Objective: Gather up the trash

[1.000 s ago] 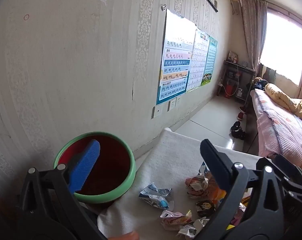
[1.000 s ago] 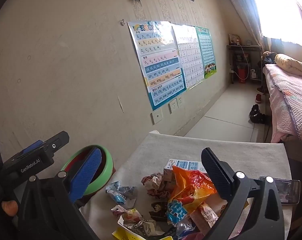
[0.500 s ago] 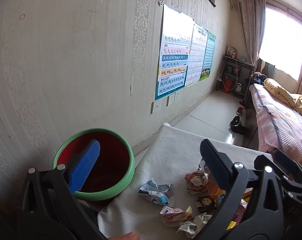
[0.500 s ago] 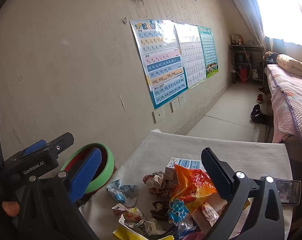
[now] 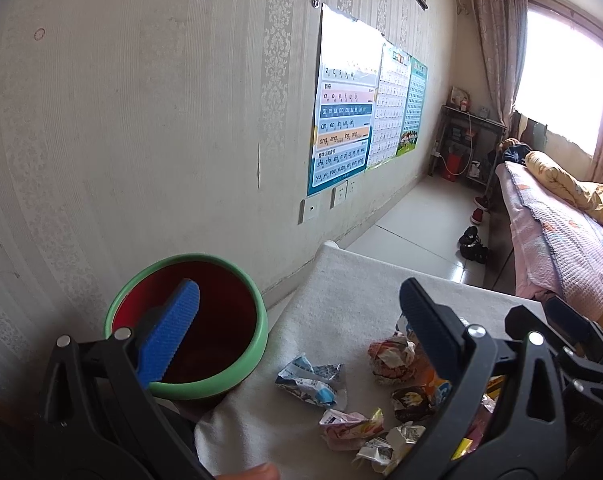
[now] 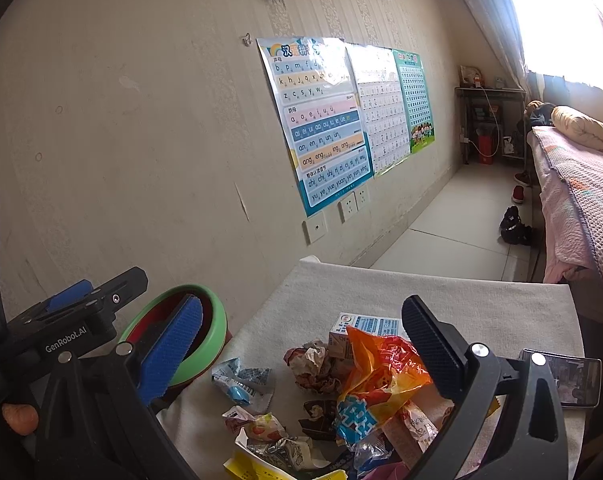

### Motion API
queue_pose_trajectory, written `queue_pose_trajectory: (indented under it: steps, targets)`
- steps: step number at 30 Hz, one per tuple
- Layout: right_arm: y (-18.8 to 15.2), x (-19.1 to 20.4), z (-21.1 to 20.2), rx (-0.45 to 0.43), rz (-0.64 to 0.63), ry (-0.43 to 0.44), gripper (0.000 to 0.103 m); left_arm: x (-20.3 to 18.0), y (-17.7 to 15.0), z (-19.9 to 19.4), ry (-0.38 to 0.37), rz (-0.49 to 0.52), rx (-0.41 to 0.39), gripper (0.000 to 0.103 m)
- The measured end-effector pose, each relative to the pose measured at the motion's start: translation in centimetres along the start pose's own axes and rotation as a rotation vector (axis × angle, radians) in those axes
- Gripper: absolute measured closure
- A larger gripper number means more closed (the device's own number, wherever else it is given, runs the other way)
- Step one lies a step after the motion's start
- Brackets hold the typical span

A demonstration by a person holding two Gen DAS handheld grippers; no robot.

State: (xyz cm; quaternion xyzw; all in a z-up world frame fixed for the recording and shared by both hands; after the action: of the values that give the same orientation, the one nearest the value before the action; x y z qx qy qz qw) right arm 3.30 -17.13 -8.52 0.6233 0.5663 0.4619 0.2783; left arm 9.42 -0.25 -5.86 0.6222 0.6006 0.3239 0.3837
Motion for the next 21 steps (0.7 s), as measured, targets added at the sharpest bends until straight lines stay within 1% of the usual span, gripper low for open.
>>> queue_pose_trajectory:
  steps: [21]
  targets:
    - [-0.51, -0.43, 0.14, 0.007, 0.009, -0.003, 0.007, 0.11, -0.54, 0.11, 0.005, 0.008, 0.014, 0.005]
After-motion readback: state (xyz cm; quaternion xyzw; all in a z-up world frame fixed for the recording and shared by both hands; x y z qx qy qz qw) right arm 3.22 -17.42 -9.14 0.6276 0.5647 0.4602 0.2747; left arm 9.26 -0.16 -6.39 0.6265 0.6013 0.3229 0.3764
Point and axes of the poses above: each gripper's, at about its wrist camera, not at the fingertips, and z roughly the way its jaws point, x to its left, y to its top, the point moved 10 cm from there along z, roughly the way its jaws point, and after that the axes turned 1 degree about -x, right-handed, at the moved point
